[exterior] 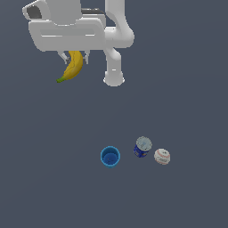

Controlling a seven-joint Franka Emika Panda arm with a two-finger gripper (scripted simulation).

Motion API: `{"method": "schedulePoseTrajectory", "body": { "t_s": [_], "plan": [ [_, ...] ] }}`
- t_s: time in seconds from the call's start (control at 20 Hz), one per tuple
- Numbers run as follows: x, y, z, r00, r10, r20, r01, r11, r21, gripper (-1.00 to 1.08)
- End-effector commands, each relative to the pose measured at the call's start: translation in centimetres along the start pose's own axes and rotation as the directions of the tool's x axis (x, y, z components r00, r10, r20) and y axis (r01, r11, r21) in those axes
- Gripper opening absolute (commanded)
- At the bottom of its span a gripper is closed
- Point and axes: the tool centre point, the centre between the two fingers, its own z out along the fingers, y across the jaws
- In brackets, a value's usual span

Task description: Pick up a designated object from a clutter of objects.

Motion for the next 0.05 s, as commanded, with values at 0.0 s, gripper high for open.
{"method": "schedulePoseTrajectory", "body": {
  "t_s": [0.0],
  "plan": [
    [0.03,0.01,-0.30,1.000,0.000,-0.001,0.000,1.000,0.000,-1.00]
  ]
}}
